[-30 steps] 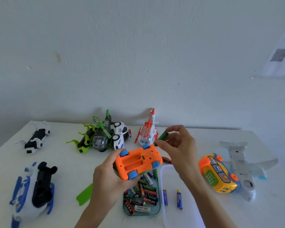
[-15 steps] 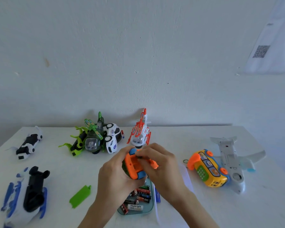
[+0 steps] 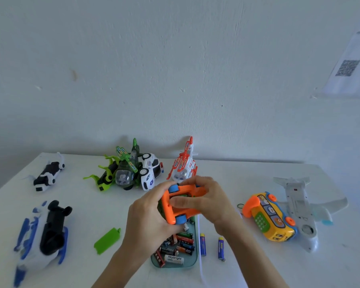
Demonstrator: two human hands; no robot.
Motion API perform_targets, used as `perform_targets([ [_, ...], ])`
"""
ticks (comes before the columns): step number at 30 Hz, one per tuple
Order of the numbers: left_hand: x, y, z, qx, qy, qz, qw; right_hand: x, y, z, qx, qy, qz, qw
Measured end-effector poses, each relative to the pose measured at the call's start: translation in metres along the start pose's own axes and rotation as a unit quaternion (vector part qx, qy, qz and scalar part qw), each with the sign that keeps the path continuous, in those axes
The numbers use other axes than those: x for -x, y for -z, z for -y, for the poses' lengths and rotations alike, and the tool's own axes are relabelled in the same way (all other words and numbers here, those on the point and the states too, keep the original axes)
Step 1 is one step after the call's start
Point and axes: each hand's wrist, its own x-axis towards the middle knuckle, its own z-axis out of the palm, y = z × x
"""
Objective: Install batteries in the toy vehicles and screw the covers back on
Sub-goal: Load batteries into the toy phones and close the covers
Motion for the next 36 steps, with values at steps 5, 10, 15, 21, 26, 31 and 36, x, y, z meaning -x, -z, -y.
perform_targets([
  [5, 0.0, -0.001, 0.005, 0.0, 0.003, 0.009, 1.0, -0.011, -0.001, -0.001, -0.019, -0.012, -0.001, 1.0],
  [10, -0.002, 0.005, 0.016, -0.013, 0.042, -0.019, 0.999, -0.027, -0.005, -0.012, -0.041, 0.024, 0.029, 0.998],
  [15, 0.001, 0.023, 0.036, 0.064, 0.146, -0.081, 0.984, -0.067, 0.002, -0.038, -0.161, -0.041, -0.049, 0.985],
  [21, 0.006, 0.027, 0.053, 0.112, 0.202, -0.1, 0.968, -0.106, 0.003, -0.083, 0.374, -0.049, 0.07, 0.924],
  [26, 0.007, 0.018, 0.057, 0.097, 0.211, -0.083, 0.969, -0.112, -0.012, -0.092, 0.55, -0.102, 0.162, 0.813],
  [31, 0.006, 0.013, 0.055, 0.106, 0.208, -0.074, 0.97, -0.104, -0.018, -0.086, 0.551, -0.113, 0.131, 0.817],
  [36, 0.006, 0.012, 0.051, 0.113, 0.203, -0.069, 0.97, -0.098, 0.002, -0.073, 0.395, -0.081, 0.063, 0.913],
])
